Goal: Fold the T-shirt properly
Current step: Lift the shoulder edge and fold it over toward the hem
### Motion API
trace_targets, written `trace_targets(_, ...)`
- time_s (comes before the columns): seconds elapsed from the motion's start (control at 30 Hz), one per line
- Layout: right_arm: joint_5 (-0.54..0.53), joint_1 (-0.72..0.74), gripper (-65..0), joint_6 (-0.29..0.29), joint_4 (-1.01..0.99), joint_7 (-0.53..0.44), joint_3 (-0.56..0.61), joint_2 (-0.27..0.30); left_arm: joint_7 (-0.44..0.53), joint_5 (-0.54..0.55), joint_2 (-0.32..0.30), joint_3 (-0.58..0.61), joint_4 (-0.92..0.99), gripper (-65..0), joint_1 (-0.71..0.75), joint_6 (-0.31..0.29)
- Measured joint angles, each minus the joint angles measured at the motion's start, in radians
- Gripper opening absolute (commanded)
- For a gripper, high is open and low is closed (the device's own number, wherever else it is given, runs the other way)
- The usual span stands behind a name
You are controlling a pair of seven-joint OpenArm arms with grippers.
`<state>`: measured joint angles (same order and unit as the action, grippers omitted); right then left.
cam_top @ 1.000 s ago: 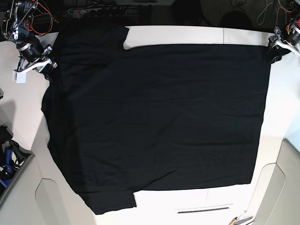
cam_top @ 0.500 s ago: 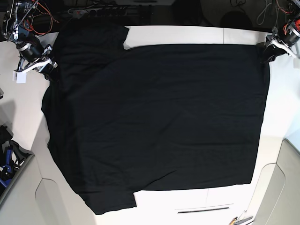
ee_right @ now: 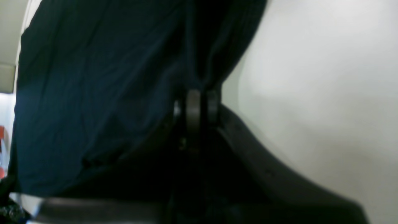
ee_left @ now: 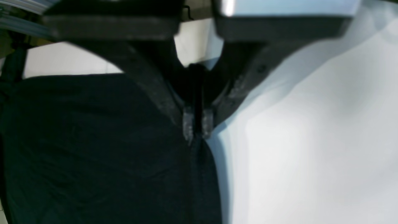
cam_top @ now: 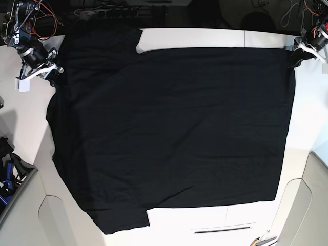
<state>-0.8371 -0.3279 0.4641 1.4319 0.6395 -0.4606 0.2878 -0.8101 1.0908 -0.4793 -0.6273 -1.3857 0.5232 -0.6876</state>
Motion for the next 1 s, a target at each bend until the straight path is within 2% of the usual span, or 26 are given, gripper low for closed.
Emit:
trace_targets(0.23, 0.023, -0.122, -65.0, -0.009, 0.165, 0.027, -0.061, -0.001, -0.034, 0.025, 0.0, -0.03, -0.001, -65.0, 0.0, -0.001)
trace_targets(0.37, 0.02, -0.209, -65.0, -0.005, 0.276, 0.031, -0.108, 0.0, -0.168, 0.153, 0.0, -0.095, -0.009, -65.0, 0.011, -0.001)
trace_targets(0.47, 0.007, -0.275, -65.0, -0.003, 0.335, 0.031, -0.141, 0.0, -0.22, 0.261, 0.0, -0.147, -0.013, -65.0, 0.034, -0.002)
trace_targets(0.63, -0.054, -0.387, -65.0, 0.003, 0.438, 0.065, -0.222, -0.001, -0.307, 0.362, 0.0, -0.234, -0.028, -65.0, 0.101, -0.002)
trace_targets(0.7, -0.076, -0.421, -65.0, 0.01, 0.481, 0.065, -0.258, 0.0, -0.32, 0.365, 0.0, -0.268, -0.047, -65.0, 0.117, -0.002)
trace_targets(0.9, -0.075, -0.375, -65.0, 0.012, 0.543, 0.065, -0.269, 0.0, -0.319, 0.366, -0.015, -0.28, -0.073, -65.0, 0.081, -0.002)
trace_targets(1.0, -0.005, -0.302, -65.0, 0.007, 0.541, 0.051, -0.227, 0.001, -0.3, 0.365, -0.019, -0.242, -0.073, -65.0, 0.006, -0.002)
